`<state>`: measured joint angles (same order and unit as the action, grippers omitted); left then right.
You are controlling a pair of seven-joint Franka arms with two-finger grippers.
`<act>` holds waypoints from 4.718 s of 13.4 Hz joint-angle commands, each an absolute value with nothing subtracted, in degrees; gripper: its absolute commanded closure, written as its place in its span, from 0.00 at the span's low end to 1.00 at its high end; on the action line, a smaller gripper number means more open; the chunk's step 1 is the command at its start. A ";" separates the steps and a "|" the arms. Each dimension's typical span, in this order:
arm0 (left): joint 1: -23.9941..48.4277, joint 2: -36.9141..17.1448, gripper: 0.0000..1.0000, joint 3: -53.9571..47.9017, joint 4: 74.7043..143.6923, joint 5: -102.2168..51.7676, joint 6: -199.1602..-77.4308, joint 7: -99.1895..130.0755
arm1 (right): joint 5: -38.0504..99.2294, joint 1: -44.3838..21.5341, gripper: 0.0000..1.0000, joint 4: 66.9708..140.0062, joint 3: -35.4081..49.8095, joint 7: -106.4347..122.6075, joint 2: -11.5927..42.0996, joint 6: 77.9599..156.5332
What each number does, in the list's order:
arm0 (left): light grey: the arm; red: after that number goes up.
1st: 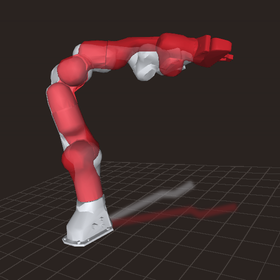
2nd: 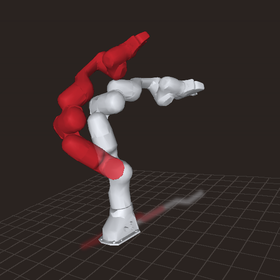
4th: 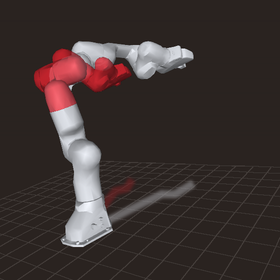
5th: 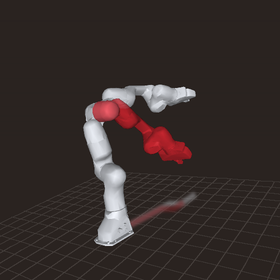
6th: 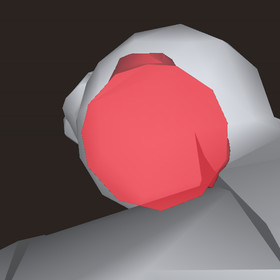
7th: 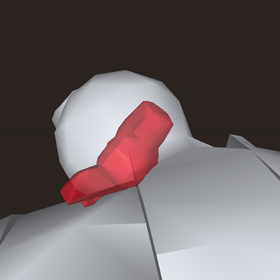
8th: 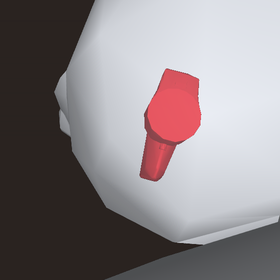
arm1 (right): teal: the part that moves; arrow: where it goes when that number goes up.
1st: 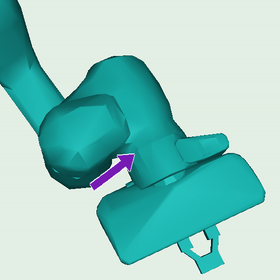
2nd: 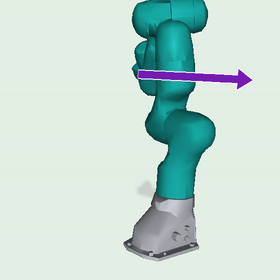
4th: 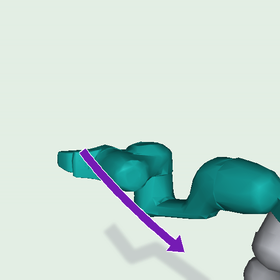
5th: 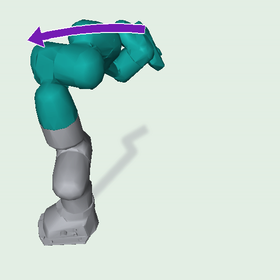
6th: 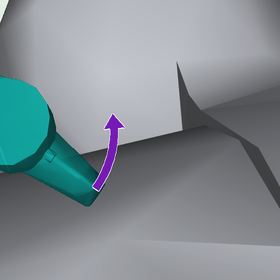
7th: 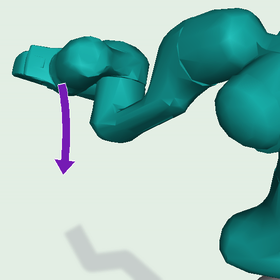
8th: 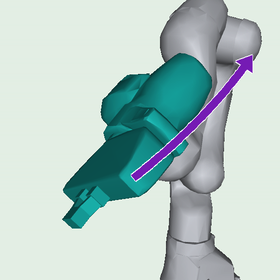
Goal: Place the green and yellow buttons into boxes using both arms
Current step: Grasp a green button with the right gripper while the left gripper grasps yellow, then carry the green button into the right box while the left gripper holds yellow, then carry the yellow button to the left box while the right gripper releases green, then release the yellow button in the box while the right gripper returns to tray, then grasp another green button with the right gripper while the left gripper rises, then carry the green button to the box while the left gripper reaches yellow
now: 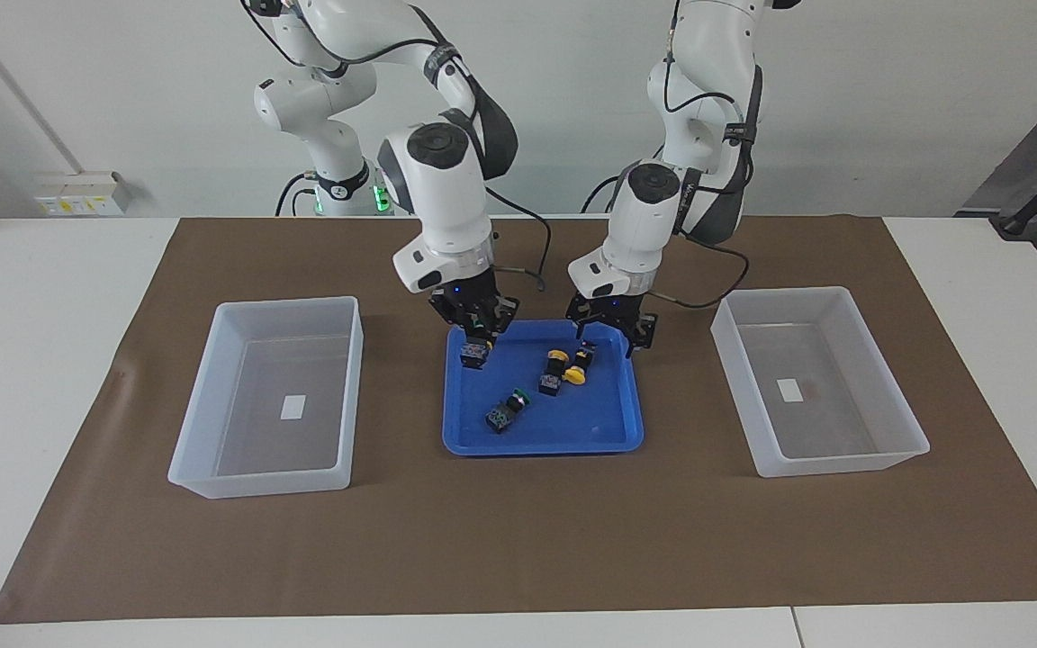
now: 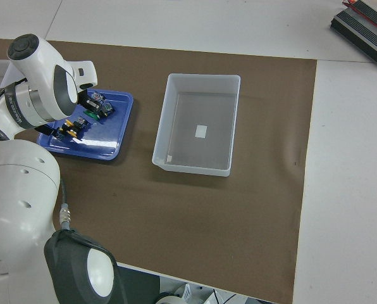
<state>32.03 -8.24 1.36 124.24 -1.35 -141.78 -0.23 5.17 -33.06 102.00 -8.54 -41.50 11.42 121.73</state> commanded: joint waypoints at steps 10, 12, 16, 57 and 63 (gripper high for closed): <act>35.68 -12.30 0.62 2.20 127.88 -1.93 -152.30 -0.88 | 5.36 -6.07 1.00 109.95 -8.09 4.39 12.82 129.35; 35.68 -12.30 1.00 2.20 127.10 -1.93 -151.27 -0.44 | 6.15 -5.54 1.00 110.30 -8.09 4.40 15.81 132.61; 34.72 -9.23 1.00 2.98 114.22 -1.93 -130.24 -0.09 | 6.33 -5.02 0.95 112.15 -8.00 4.39 17.40 135.87; 14.13 -6.77 0.00 1.76 104.67 -1.93 -119.70 -3.43 | 3.69 -35.60 1.00 94.83 -7.99 -49.66 27.36 133.79; 27.66 -6.85 0.00 1.76 106.95 -1.93 -124.79 7.28 | 3.16 -22.08 1.00 95.62 -8.17 -22.40 13.55 117.45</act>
